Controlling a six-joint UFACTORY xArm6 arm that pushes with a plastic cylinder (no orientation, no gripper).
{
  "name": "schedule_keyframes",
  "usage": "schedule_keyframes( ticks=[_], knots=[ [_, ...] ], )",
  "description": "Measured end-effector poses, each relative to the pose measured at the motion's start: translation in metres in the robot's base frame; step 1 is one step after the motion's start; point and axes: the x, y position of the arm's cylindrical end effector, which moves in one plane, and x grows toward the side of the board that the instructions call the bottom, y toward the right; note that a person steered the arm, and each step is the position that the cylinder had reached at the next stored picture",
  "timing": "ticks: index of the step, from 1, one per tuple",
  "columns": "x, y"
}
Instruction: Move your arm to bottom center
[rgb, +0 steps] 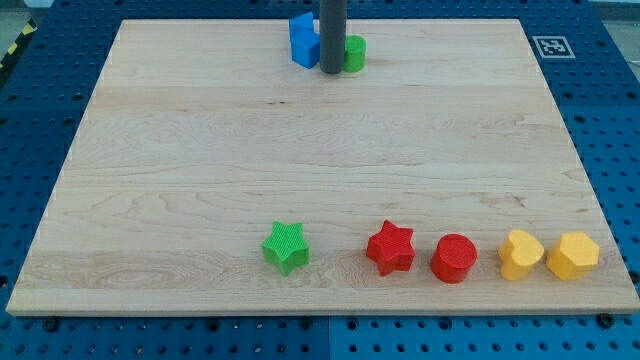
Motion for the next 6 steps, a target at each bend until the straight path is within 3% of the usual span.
schedule_keyframes(
  ticks=[1, 4, 5, 6],
  knots=[
    [0.031, -0.012],
    [0.223, -0.115],
    [0.300, -0.127],
    [0.323, -0.103]
  ],
)
